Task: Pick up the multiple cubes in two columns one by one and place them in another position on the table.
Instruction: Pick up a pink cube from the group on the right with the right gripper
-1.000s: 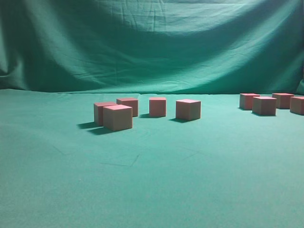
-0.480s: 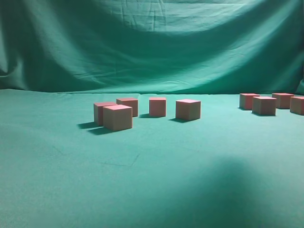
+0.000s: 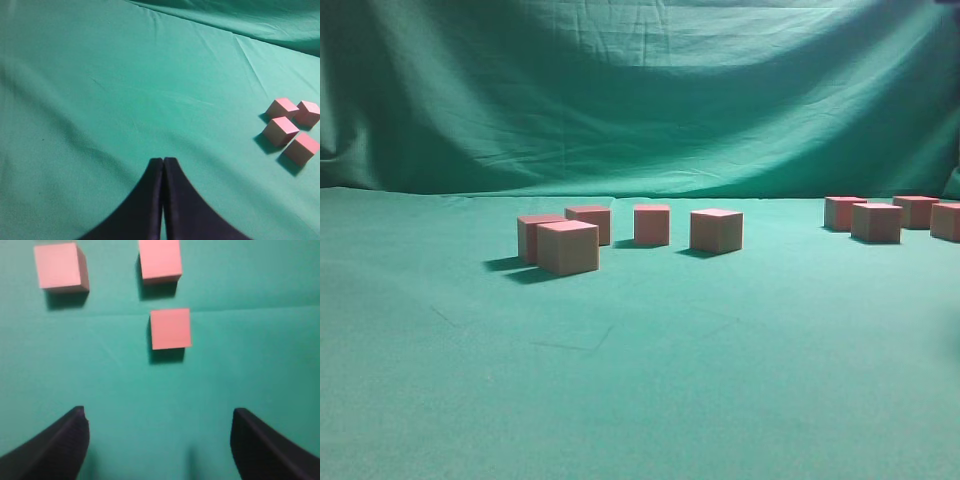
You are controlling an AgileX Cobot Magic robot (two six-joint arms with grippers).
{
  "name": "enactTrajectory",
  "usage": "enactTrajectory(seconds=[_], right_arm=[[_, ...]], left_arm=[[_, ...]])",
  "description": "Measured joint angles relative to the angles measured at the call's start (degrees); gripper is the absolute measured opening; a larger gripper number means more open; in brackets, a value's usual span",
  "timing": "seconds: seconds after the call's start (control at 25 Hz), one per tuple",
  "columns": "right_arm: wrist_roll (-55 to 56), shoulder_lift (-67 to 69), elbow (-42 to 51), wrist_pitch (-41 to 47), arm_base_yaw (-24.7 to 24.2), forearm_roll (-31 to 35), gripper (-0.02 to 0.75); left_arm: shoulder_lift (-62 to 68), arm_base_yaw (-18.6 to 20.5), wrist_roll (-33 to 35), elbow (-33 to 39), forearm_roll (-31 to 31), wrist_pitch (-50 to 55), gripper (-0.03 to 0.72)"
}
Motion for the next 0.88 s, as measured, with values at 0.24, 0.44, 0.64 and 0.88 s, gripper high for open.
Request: enactTrajectory(seconds=[0.24,0.44,0.64,0.88], right_arm=[[-3.69,2.13,4.14,-8.68,-4.94,3.94,0.569],[-5.68,7.94,4.34,-13.53,-6.37,4.61,0.569],[-7.25,11.72,4.34,-17.84,-6.37,5.28,0.569],[-7.59,13.83,4.34,-22.02,-6.37,5.33,0.569]], left_arm=[[0.00,0.00,0.00,0.00,0.00,0.00,0.000],[0.00,0.00,0.00,0.00,0.00,0.00,0.000],[0.00,0.00,0.00,0.00,0.00,0.00,0.000],[0.00,0.00,0.00,0.00,0.00,0.00,0.000]])
